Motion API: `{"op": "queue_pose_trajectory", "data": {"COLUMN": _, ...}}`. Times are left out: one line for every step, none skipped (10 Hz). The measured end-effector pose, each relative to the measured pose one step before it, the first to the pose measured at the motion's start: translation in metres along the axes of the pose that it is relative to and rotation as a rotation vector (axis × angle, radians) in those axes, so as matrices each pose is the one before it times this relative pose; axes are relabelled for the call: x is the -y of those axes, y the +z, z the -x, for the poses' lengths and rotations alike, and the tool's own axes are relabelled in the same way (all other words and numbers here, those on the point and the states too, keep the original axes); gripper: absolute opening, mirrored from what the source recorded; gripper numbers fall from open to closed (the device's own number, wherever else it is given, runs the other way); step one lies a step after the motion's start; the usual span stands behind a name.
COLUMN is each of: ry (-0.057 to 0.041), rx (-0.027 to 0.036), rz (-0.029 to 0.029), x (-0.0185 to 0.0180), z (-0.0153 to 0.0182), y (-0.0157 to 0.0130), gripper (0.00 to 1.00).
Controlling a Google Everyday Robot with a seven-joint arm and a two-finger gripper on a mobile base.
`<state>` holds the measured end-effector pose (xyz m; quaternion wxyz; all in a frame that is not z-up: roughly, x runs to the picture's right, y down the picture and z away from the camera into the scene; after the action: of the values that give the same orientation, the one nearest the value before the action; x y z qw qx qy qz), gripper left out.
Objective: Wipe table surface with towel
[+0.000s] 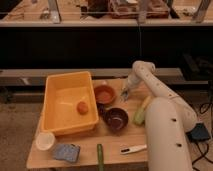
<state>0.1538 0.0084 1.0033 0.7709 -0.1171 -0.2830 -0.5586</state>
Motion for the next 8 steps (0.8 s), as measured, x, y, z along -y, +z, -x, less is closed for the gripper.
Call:
{"op": "queue_pose_trajectory", "data": {"ry": 0.00083, "rx": -0.00513, "rz": -0.00225, "x": 0.00255, "z": -0.00215, "y": -0.00765, "gripper": 0.04}}
{"op": "queue_pose_trajectory", "data": {"ry": 0.00036, "rx": -0.00025, "rz": 0.00028, "x": 0.00104, "z": -0.00044, "y": -0.00382, "gripper": 0.04}}
{"op": "queue_pose_trajectory", "data": {"ry": -0.00017, "rx": -0.00093, "rz": 0.0006, "x": -0.00035, "z": 0.00004, "y": -0.00011, "gripper": 0.04}}
{"op": "queue_pose_trajectory", "data": {"ry": -0.00184, "rx": -0.00041, "rz": 0.00695, "x": -0.00259, "z": 0.00143, "y": 0.00072, "gripper": 0.04}}
{"op": "queue_pose_trajectory", "data": {"ry": -0.00332, "rx": 0.00218, "rz": 0.00467, "x": -0.00245, "z": 0.00274, "y": 0.00152, "gripper": 0.04}}
{"op": "queue_pose_trajectory", "data": {"ry": -0.00705, "rx": 0.0049, "rz": 0.00165, "x": -0.00265, "z": 0.00426, "y": 0.00314, "gripper": 0.04}}
{"op": "queue_pose_trajectory", "data": {"ry": -0.02217, "rx": 0.00284, "rz": 0.00405, "x": -0.00024, "z": 0.00665, "y": 0.003, "gripper": 0.04}}
{"op": "queue_pose_trajectory", "data": {"ry": -0.01488, "rx": -0.00046, "rz": 0.00391, "x": -0.00059, "z": 0.00436, "y": -0.00022, "gripper": 0.04}}
